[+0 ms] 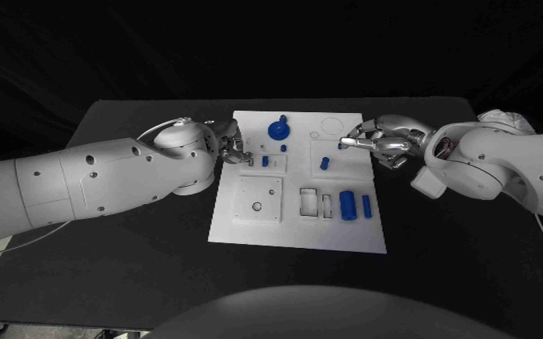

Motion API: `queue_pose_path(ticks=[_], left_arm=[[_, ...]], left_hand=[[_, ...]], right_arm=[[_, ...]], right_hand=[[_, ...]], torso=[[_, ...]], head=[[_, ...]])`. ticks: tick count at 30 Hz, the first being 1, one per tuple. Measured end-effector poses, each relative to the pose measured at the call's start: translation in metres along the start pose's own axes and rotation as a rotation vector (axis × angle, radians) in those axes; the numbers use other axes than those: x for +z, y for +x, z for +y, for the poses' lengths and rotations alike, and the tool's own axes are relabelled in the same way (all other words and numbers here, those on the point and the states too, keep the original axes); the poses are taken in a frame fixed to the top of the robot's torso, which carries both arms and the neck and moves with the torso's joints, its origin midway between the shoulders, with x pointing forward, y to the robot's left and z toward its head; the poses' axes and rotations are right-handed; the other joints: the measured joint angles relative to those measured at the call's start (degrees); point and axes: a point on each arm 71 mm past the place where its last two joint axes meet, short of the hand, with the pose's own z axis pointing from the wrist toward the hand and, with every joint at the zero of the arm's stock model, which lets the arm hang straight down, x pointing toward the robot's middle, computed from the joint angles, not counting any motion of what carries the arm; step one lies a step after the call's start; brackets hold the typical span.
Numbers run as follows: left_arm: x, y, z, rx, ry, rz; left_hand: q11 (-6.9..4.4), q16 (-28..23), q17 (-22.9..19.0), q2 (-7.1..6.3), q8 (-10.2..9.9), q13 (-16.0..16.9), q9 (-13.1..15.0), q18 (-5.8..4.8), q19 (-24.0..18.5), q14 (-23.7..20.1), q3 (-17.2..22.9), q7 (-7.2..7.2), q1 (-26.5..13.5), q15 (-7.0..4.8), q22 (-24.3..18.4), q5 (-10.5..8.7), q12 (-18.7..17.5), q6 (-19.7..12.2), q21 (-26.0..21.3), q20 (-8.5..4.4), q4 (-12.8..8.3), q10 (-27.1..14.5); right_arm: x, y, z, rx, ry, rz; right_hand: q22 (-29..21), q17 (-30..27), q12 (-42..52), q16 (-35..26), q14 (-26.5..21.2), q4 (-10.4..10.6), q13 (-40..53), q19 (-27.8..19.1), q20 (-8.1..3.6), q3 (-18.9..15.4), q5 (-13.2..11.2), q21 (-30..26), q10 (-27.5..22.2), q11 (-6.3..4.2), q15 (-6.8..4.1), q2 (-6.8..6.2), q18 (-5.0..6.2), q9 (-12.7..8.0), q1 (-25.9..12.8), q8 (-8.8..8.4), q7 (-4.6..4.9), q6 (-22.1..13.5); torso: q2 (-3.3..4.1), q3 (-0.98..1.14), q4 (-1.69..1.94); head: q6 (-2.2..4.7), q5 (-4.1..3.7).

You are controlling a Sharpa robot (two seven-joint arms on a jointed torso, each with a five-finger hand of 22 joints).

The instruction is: Assemble the parts on the task board

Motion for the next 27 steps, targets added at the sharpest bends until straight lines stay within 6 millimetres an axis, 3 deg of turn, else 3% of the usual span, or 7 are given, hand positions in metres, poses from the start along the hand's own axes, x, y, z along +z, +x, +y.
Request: queue_pose_path(ticks=[27], left_arm=[[0.0026,0.0097,0.0019,-0.019,0.013,-0.005]], left_hand=[[0.00,0.00,-0.01,-0.33,-0.05,0.00,0.04,0.00,0.00,0.00,0.15,0.02,-0.33,0.00,-0.01,-0.37,0.00,0.03,-0.21,0.00,0.17,0.00]], right_arm=[[0.0012,0.0012,-0.0013,0.001,0.001,0.002]], right_hand=[[0.03,0.03,-0.13,0.00,0.00,0.00,0.01,0.00,0.00,0.00,0.00,0.00,0.00,0.00,0.00,-0.05,0.00,0.00,-0.06,0.00,0.00,0.00]], torso=[[0.04,0.02,-0.11]], head=[[0.00,0.31]])
